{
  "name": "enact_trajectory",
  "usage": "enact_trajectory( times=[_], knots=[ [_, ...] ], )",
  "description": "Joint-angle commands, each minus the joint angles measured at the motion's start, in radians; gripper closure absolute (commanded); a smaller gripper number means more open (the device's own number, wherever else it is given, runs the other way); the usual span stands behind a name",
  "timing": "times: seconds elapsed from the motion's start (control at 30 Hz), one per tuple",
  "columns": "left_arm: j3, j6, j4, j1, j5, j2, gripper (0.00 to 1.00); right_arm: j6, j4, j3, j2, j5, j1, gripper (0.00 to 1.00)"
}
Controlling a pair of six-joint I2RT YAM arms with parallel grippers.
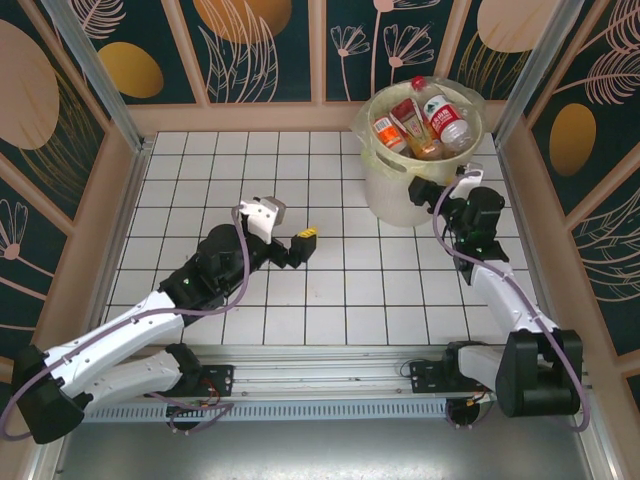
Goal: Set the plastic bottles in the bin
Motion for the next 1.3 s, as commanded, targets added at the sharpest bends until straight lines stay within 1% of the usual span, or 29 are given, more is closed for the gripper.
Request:
enact_trajectory(
  times=[0.0,0.07,0.17,0.43,0.57,0.7,0.77,0.8,0.9,1.0,1.1,1.17,1.27],
  knots=[
    [-0.027,-0.037,0.046,0.047,0.048,-0.013,0.01,-0.045,0.067,0.044,0.037,-0.005,0.004,0.04],
    [-0.036,-0.039,0.049,0.073,0.061,-0.022,0.01,-0.061,0.07,0.042,0.035,-0.007,0.004,0.04],
    [-0.044,-0.038,0.043,0.102,0.059,-0.032,0.01,-0.077,0.055,0.019,-0.008,0.014,0.005,0.03],
    [-0.063,-0.029,0.041,0.162,0.043,-0.029,0.01,-0.08,-0.047,-0.091,-0.219,0.07,0.006,0.01],
    [-0.073,-0.034,0.06,0.195,0.03,-0.026,0.01,-0.044,-0.104,-0.122,-0.283,0.158,0.008,0.01],
    [-0.118,-0.021,0.094,0.222,-0.049,-0.043,0.01,-0.021,-0.1,-0.165,-0.286,0.253,0.009,0.01],
    [-0.148,-0.019,0.118,0.249,-0.077,-0.047,0.01,-0.013,-0.06,-0.2,-0.284,0.308,0.007,0.01],
    [-0.161,-0.019,0.129,0.265,-0.093,-0.047,0.01,-0.049,-0.013,-0.228,-0.285,0.316,0.008,0.01],
    [-0.219,-0.011,0.202,0.296,-0.179,-0.051,0.01,-0.15,0.196,-0.35,-0.283,0.324,0.007,0.01],
    [-0.283,0.002,0.293,0.329,-0.215,-0.058,0.01,-0.208,0.358,-0.442,-0.259,0.335,-0.003,0.01],
    [-0.307,0.0,0.313,0.374,-0.217,-0.049,0.01,-0.241,0.432,-0.461,-0.187,0.343,-0.009,0.01],
    [-0.312,0.02,0.318,0.399,-0.238,-0.034,0.01,-0.256,0.534,-0.481,-0.121,0.349,-0.014,0.01],
    [-0.34,0.046,0.357,0.439,-0.253,-0.028,0.01,-0.264,0.636,-0.487,-0.01,0.327,-0.032,0.01]
  ],
)
